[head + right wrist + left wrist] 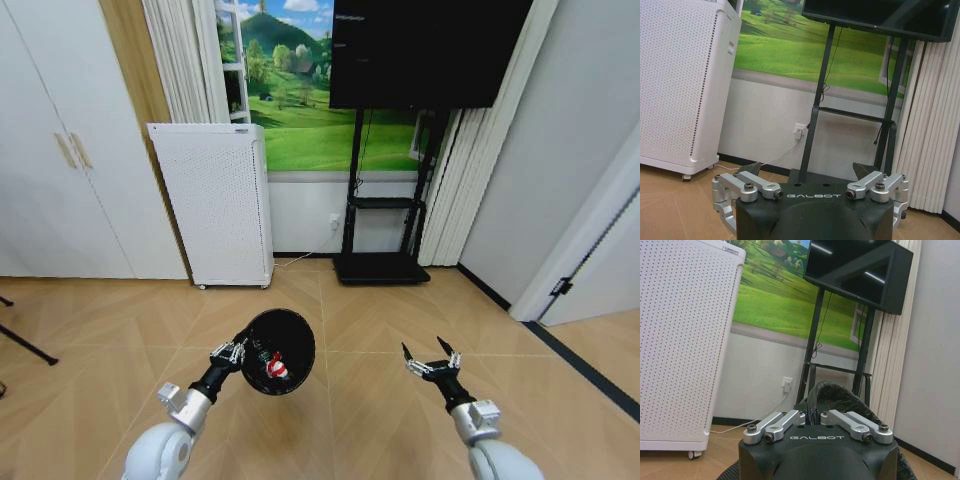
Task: Pick up the trash bin and place the garbage on the floor into it.
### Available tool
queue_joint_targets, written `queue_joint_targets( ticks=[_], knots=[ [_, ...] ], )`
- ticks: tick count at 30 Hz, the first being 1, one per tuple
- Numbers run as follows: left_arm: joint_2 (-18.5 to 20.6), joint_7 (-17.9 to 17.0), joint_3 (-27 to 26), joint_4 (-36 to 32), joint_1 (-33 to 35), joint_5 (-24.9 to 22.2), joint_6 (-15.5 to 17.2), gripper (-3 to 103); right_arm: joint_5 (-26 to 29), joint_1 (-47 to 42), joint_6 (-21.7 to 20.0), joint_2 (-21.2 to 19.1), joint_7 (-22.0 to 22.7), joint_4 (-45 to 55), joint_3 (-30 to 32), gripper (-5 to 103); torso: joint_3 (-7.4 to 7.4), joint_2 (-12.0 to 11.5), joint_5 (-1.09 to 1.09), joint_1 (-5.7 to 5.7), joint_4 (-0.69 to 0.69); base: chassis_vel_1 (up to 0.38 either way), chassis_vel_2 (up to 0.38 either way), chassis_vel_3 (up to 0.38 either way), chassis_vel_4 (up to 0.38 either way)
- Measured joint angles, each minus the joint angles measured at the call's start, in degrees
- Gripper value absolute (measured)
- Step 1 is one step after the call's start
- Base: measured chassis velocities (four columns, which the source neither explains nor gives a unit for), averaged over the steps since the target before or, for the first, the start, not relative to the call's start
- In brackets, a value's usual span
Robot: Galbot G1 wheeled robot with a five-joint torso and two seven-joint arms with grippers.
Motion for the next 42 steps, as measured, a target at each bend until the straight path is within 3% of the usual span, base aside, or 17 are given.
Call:
queue_joint_targets(
  ticks=[16,19,23,24,26,30,33,37,42],
  knots=[
    [-1.32,0.05,-1.89,1.01,1.21,-0.33,-1.06,7,-0.18,0.25,0.75,0.06,-0.03,-0.47,-0.15,100,0.00,0.00,0.00,0.00,0.00,0.000,0.000,0.000,0.000],
    [-2.52,-1.63,-3.34,1.78,1.33,-0.95,-1.55,7,-0.15,0.25,0.81,0.00,-0.04,-0.51,-0.03,100,0.00,0.00,0.01,0.00,0.00,0.000,0.000,0.000,0.000],
    [-4.12,-8.46,-6.48,3.36,-0.31,-2.76,-1.75,7,-0.07,0.19,0.99,-0.16,-0.07,-0.65,0.05,100,0.00,0.00,0.01,0.00,0.00,0.000,0.000,0.000,0.000],
    [-4.12,-8.46,-6.48,3.36,-0.31,-2.76,-1.75,7,-0.07,0.19,0.99,-0.16,-0.07,-0.65,0.05,100,0.00,0.00,0.01,0.00,0.00,0.000,0.000,0.000,0.000],
    [-4.03,-13.62,-8.93,5.50,-2.65,-4.28,-1.16,7,0.00,0.26,1.15,-0.37,-0.07,-0.84,0.09,100,0.00,0.00,0.00,0.00,0.01,0.000,0.000,0.000,0.000],
    [-3.24,-16.57,-10.85,8.35,-5.31,-6.25,-0.17,7,0.07,0.39,1.32,-0.57,-0.17,-1.12,0.09,100,0.00,0.00,0.01,0.00,0.01,0.000,0.000,0.000,0.000],
    [-1.80,-19.09,-12.20,13.00,-9.68,-10.44,2.30,7,0.13,0.73,1.53,-0.80,-0.28,-1.63,-0.16,100,0.00,-0.01,0.01,0.00,0.00,0.000,0.000,0.000,0.000],
    [-0.86,-19.23,-12.42,16.15,-12.10,-12.58,3.39,7,0.35,0.94,1.61,-1.02,-0.41,-1.87,-0.25,100,0.00,-0.01,0.00,0.00,-0.01,0.000,0.000,0.000,0.000],
    [2.07,-15.05,-12.32,24.72,-17.84,-17.08,4.17,7,1.39,1.08,2.14,-2.12,-0.68,-2.68,-0.10,100,0.01,-0.01,0.00,0.00,0.01,0.000,0.000,0.000,0.000]
  ],
)
